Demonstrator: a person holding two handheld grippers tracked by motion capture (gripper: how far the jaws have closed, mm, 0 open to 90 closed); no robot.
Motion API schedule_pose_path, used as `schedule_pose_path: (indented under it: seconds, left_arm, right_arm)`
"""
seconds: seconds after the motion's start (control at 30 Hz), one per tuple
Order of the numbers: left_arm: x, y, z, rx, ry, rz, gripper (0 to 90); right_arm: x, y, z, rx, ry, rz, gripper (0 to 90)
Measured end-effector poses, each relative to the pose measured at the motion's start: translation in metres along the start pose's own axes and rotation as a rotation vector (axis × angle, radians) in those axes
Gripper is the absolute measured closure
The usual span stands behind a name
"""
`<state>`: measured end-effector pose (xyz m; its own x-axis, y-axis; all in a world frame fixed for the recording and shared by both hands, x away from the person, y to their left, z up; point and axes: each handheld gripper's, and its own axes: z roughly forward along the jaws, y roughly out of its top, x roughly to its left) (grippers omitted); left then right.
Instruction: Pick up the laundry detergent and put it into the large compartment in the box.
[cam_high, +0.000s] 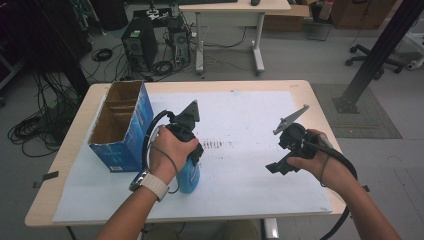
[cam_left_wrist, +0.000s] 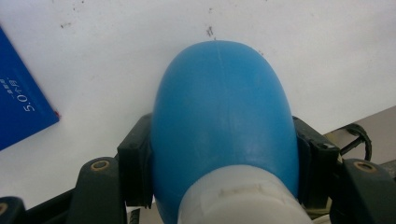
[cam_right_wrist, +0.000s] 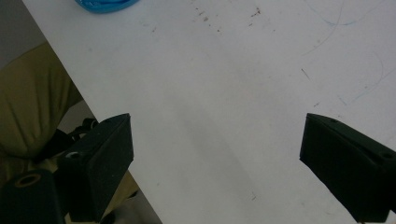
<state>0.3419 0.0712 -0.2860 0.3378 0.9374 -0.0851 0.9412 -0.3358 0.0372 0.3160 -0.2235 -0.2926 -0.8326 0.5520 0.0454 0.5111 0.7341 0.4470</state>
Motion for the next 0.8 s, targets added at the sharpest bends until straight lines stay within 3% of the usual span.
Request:
schedule_pose_path:
  seconds: [0.3,0.8]
  left_arm:
    - [-0.001,0.002,-0.004,0.012,0.005,0.007,37.1]
    - [-0.002,0.0,-0.027,-0.001,0.012,0.018,37.1]
  right_arm:
    - [0.0,0.0,0.0,0.0,0.0,0.001,9.9]
    - [0.0,-0.003,-0.002,-0.003,-0.002,0.002,9.9]
